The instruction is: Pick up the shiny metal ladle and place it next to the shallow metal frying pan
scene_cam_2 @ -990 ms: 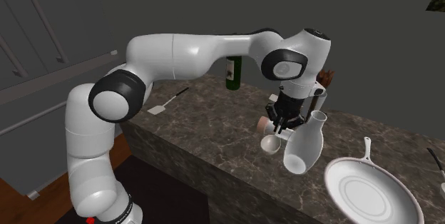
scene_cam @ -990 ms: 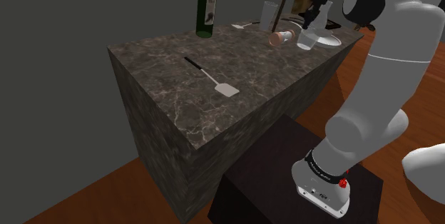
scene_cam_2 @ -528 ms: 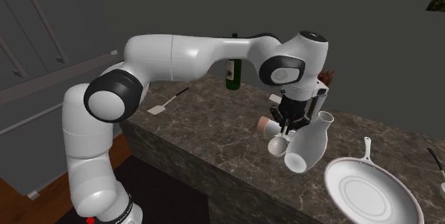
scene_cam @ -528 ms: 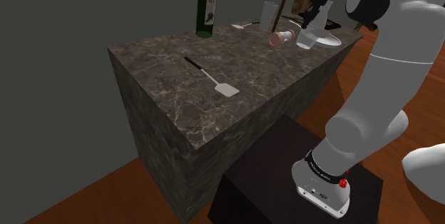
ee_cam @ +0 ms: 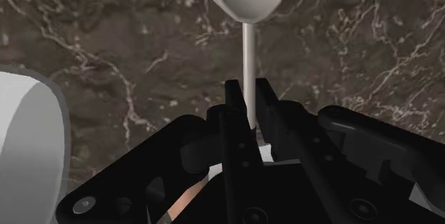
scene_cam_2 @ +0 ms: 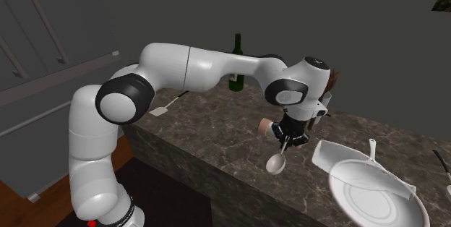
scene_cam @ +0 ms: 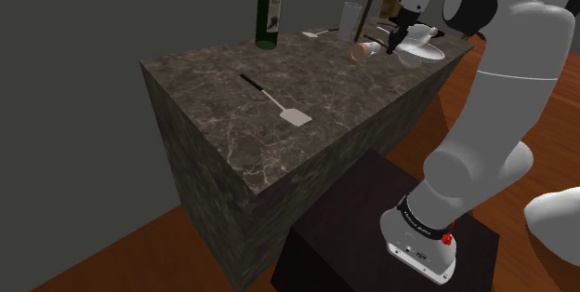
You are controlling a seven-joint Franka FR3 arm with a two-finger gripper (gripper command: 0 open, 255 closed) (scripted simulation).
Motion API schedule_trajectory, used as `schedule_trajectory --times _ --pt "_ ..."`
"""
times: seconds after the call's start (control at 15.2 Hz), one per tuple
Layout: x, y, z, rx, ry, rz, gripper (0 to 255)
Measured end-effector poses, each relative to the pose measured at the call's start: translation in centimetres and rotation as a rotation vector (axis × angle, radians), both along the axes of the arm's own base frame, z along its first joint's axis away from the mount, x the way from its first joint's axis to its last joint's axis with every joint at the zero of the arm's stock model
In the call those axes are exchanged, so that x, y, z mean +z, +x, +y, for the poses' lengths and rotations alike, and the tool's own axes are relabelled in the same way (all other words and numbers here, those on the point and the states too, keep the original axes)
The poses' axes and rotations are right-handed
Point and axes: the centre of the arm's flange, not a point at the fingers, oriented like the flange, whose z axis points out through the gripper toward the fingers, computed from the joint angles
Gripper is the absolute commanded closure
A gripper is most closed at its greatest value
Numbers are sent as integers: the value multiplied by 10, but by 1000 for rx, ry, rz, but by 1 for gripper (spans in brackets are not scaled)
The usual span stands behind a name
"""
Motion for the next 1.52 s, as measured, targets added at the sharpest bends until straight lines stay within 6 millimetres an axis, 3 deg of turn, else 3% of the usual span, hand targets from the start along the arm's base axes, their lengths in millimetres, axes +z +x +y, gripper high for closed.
schedule_trajectory --times 0.33,0.66,0.73,1.12,1.39,1.52 --pt "-21 -5 4 2 27 13 255" --pt "-24 -6 5 1 27 12 255" --pt "-25 -6 5 1 27 13 0" --pt "-34 -5 6 2 39 26 0" --pt "6 -6 5 1 38 25 0" --pt "15 -5 1 1 38 25 0"
